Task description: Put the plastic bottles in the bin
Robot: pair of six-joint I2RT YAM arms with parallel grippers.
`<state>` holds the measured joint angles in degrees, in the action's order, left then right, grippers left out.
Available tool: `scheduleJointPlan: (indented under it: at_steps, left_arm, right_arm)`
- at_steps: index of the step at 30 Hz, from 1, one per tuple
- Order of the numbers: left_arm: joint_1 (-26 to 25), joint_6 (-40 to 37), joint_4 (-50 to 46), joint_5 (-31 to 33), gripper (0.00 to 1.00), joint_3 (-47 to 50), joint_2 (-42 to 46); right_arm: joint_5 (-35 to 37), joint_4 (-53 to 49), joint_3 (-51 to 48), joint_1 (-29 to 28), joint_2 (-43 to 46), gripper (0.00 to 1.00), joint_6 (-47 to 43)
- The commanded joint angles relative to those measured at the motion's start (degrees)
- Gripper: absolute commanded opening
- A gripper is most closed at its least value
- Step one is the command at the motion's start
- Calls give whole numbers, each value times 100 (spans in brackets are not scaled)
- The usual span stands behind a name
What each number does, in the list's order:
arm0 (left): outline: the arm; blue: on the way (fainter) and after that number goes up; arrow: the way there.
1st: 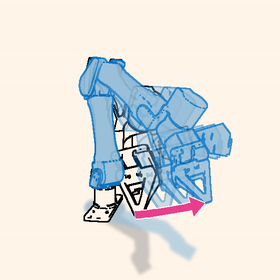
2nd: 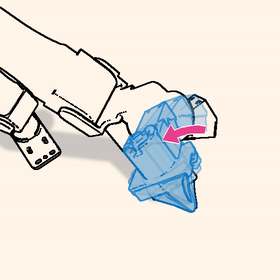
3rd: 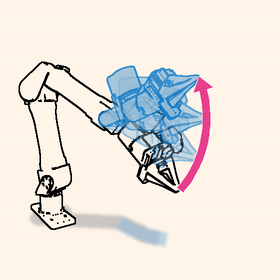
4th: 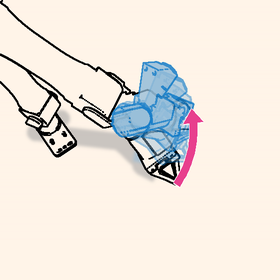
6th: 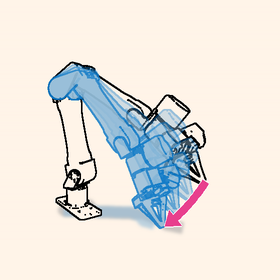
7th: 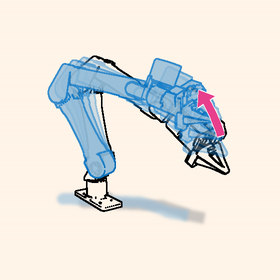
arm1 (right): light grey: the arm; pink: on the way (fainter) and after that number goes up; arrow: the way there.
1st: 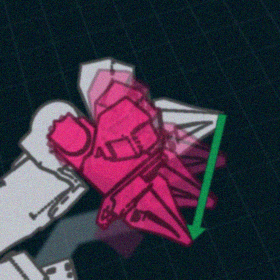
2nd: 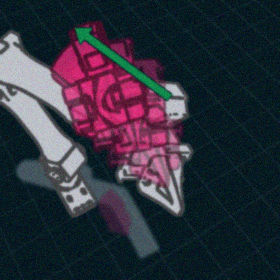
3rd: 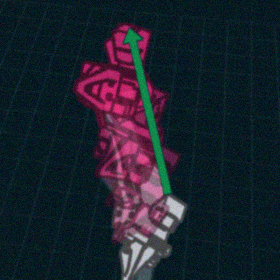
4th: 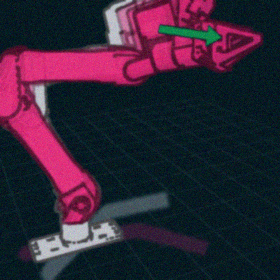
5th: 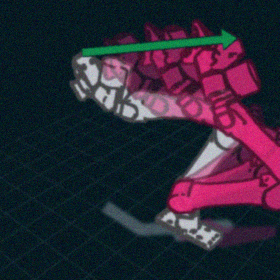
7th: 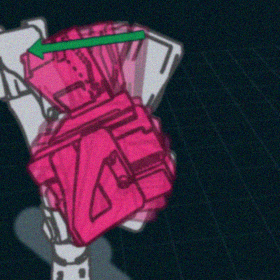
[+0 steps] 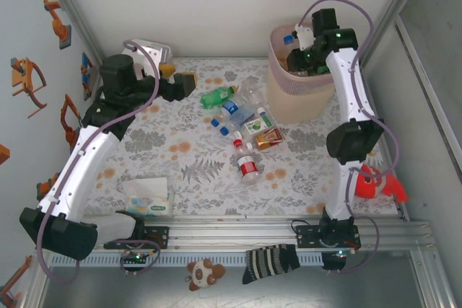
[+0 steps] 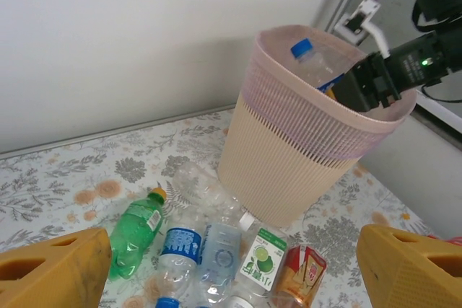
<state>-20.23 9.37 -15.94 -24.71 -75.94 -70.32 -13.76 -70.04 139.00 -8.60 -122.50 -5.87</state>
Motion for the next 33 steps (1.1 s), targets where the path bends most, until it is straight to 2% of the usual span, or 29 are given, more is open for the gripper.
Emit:
scheduleJointPlan:
  at_steps: [1,11,18,24,33]
  left_arm:
    - [28,99,94,-232,86,102,-26]
    - [37,309,373,-236,85,287,24]
    - [39,407,452,-179,85,380,60]
    - [42,477,512,-183,84,421,72]
    - [37,496,575,-278,84,431,45]
  right_arm:
    - [-310,-537,119,34,-163,34,-259]
    - [-479,-695,136,61,-850,35,-303]
    - [-195,-795,164,60,-1382,37,-253]
    - [-167,-837,221,60,-1499,45,-165]
    - [-355,-727,439,60,-988,59,115]
